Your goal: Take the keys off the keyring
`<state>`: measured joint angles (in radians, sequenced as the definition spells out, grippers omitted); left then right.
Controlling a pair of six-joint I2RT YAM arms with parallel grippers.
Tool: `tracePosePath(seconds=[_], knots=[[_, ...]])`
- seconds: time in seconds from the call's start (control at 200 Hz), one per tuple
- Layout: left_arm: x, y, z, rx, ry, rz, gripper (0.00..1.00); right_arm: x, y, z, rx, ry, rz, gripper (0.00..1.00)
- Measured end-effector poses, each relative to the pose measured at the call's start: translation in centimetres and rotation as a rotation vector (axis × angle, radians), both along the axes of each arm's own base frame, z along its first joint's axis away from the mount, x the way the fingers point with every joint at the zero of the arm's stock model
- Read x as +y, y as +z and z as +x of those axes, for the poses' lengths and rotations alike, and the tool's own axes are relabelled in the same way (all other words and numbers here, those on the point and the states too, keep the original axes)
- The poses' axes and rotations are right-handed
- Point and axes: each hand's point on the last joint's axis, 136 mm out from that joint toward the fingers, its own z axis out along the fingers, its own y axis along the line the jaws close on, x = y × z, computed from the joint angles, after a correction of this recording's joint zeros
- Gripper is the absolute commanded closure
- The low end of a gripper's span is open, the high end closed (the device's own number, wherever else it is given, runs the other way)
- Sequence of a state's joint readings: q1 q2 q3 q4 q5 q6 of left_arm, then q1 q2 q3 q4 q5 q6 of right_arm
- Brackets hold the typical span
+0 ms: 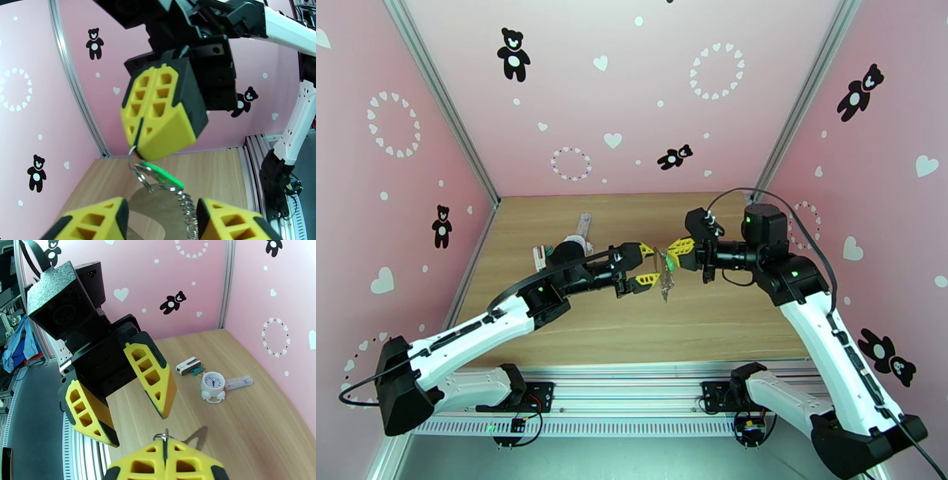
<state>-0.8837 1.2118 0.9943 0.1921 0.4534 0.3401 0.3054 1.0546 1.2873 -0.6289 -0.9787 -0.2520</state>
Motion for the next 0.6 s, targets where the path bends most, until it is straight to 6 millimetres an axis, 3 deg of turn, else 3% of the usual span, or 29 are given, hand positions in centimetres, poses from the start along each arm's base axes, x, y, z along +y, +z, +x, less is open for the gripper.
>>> tracePosePath(seconds=[0.215, 0.44, 0.601], knots=[[0.2, 0.0, 0.3, 0.010, 0.008, 0.024, 0.64, 0.3, 0.0, -0.3, 0.027, 0.041, 0.010, 1.00], [0.0, 1.1, 0.5, 0.012, 0.011, -0.035, 0.67, 0.4, 0.3, -0.2, 0.038, 0.041, 0.025, 1.00], [-0.6, 0.6, 1.1, 0.025, 0.016, -0.039, 0.71, 0.4, 0.4, 0.1, 0.045, 0.032, 0.038, 1.00]])
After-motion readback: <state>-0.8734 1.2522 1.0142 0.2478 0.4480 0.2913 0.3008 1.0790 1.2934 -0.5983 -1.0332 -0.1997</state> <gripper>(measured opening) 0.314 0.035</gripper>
